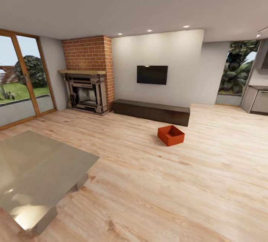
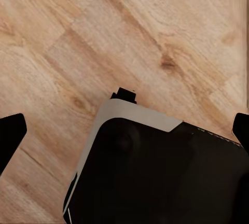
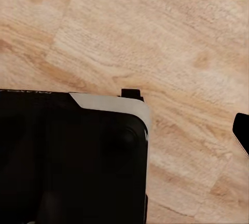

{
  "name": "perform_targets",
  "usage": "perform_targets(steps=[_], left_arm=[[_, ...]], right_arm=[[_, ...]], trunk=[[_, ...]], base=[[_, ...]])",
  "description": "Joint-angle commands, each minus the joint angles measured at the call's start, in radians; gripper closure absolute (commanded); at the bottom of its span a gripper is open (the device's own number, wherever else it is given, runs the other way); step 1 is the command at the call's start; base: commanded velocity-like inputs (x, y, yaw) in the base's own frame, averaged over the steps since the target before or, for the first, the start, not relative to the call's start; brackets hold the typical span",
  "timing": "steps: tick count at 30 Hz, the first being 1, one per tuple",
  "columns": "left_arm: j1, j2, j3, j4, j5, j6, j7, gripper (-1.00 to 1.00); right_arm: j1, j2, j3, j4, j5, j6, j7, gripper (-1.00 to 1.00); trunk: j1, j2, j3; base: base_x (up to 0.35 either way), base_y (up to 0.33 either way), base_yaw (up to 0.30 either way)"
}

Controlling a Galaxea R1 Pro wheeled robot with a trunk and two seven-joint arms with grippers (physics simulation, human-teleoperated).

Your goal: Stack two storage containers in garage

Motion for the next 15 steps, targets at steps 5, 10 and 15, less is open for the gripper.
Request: perform_targets(steps=[5, 10, 15], left_arm=[[-0.001, 0.000, 0.007, 0.000, 0.001, -0.001, 0.001, -1.00], [-0.001, 0.000, 0.007, 0.000, 0.001, -0.001, 0.001, -1.00], [-0.001, 0.000, 0.007, 0.000, 0.001, -0.001, 0.001, -1.00]], right_arm=[[-0.002, 0.000, 0.005, 0.003, 0.000, -0.006, 0.001, -1.00], [-0.002, 0.000, 0.005, 0.003, 0.000, -0.006, 0.001, -1.00], [-0.001, 0.000, 0.005, 0.003, 0.000, -0.006, 0.001, -1.00]], trunk=[[0.001, -0.002, -0.002], [0.001, -0.002, -0.002], [0.001, -0.002, -0.002]], base=[[0.319, 0.000, 0.000], [0.319, 0.000, 0.000], [0.319, 0.000, 0.000]])
